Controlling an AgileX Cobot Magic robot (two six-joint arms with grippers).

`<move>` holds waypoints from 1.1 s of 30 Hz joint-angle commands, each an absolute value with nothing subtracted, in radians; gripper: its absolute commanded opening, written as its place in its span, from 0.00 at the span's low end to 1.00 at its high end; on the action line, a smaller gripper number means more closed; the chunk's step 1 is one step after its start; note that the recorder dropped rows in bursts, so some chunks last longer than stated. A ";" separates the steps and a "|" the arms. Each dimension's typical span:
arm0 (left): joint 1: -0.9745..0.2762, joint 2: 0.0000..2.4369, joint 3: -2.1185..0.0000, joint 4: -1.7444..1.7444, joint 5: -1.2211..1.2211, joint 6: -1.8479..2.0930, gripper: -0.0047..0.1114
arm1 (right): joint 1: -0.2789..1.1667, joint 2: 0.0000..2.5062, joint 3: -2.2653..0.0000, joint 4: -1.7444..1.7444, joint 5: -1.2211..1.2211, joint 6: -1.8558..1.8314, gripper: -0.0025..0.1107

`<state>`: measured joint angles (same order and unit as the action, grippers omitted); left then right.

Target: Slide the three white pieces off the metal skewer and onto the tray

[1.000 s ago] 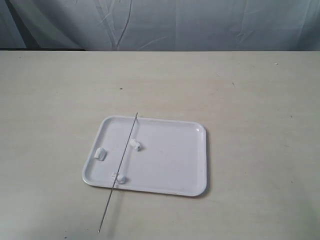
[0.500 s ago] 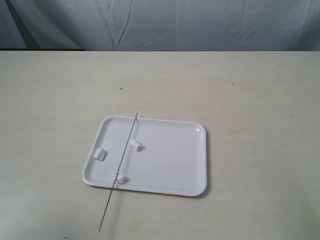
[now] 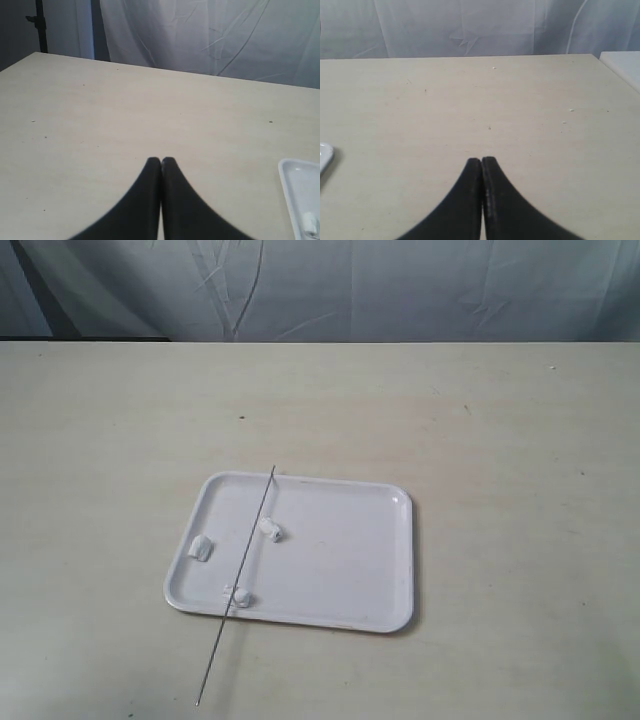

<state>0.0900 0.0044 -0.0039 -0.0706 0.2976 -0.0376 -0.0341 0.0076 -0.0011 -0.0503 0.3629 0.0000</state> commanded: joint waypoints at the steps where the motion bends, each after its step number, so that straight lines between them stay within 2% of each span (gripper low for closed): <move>1: 0.088 0.000 0.000 -0.047 0.293 -0.033 0.04 | -0.029 0.000 0.000 -0.049 0.360 0.000 0.02; 33: 0.058 0.000 0.000 -0.036 0.313 0.056 0.04 | -0.029 0.000 0.000 -0.049 0.358 0.000 0.02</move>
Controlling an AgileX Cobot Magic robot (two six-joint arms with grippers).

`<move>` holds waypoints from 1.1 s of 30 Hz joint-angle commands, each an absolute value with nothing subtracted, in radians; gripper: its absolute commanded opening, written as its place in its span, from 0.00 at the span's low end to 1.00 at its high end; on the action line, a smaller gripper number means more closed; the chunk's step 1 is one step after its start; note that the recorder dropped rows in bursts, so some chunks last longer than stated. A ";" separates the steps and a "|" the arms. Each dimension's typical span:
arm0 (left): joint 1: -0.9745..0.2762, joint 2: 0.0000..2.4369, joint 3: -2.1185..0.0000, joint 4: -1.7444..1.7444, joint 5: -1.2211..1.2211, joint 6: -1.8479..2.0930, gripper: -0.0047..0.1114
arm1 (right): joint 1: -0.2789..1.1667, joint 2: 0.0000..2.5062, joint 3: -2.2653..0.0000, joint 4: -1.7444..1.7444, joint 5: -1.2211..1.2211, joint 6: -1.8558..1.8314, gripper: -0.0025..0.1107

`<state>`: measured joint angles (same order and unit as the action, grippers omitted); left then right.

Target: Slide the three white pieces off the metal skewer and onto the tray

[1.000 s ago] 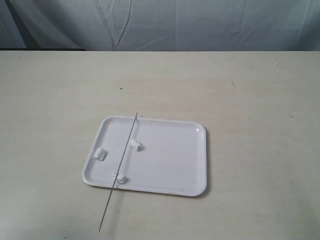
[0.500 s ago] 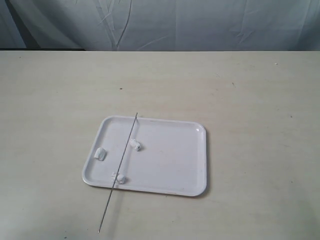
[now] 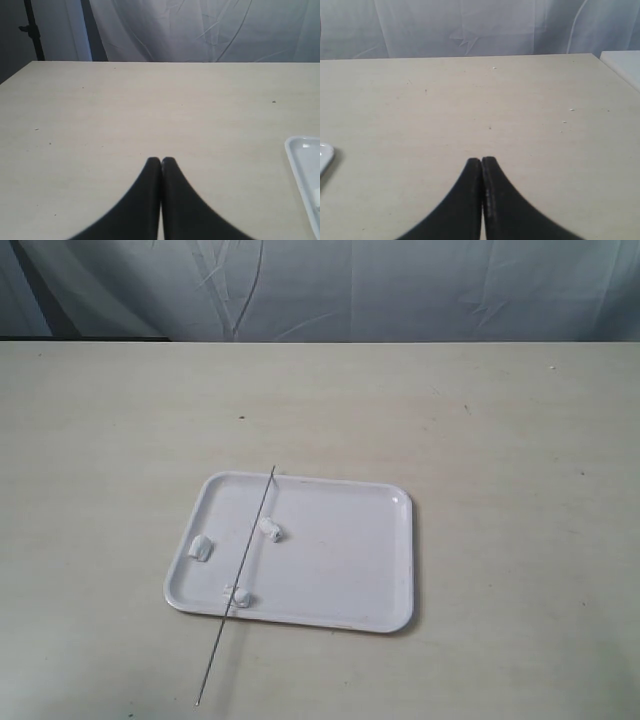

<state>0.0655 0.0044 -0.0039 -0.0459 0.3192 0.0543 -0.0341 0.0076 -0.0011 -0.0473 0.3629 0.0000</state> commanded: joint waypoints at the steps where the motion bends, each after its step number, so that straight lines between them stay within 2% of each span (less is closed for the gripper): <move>1: 0.058 0.000 0.000 -0.034 0.313 0.056 0.04 | -0.029 0.000 0.000 -0.049 0.358 0.000 0.02; 33: 0.058 0.000 0.000 -0.022 0.313 0.056 0.04 | -0.029 0.000 0.000 -0.049 0.358 0.000 0.02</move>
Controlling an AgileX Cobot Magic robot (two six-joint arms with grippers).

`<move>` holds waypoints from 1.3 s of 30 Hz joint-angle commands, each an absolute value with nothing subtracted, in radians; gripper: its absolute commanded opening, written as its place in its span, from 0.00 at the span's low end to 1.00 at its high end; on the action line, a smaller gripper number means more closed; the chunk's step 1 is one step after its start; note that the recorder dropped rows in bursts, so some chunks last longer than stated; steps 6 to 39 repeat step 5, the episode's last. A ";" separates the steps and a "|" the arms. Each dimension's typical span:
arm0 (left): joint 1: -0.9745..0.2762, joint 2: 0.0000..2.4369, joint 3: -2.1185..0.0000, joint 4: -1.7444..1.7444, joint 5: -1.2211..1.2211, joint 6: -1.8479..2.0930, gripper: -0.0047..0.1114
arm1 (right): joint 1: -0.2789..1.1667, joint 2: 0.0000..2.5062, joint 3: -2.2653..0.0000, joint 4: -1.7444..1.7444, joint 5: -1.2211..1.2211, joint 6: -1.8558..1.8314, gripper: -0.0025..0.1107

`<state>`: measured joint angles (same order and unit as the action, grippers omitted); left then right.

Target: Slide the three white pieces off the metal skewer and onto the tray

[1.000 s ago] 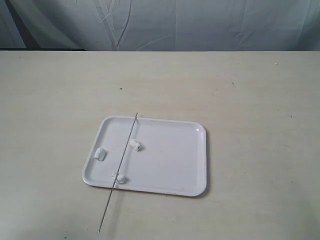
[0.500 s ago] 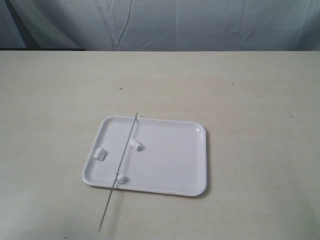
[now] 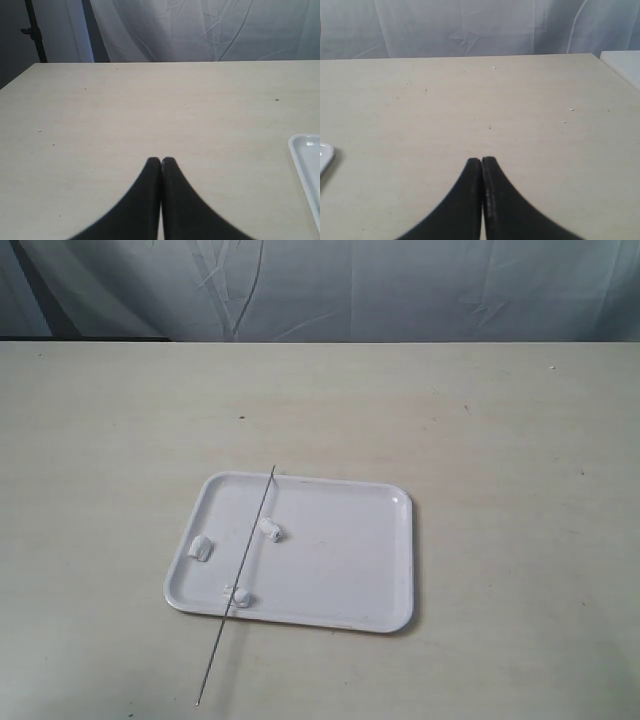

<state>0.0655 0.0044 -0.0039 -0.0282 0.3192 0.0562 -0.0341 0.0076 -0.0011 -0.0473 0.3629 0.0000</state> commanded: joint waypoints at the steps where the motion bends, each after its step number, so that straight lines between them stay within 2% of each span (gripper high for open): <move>1: 0.058 0.000 0.000 -0.022 0.313 0.056 0.04 | -0.029 0.000 0.000 -0.049 0.358 0.000 0.02; 39: 0.058 0.000 0.000 -0.022 0.313 0.056 0.04 | -0.029 0.000 0.000 -0.049 0.358 0.000 0.02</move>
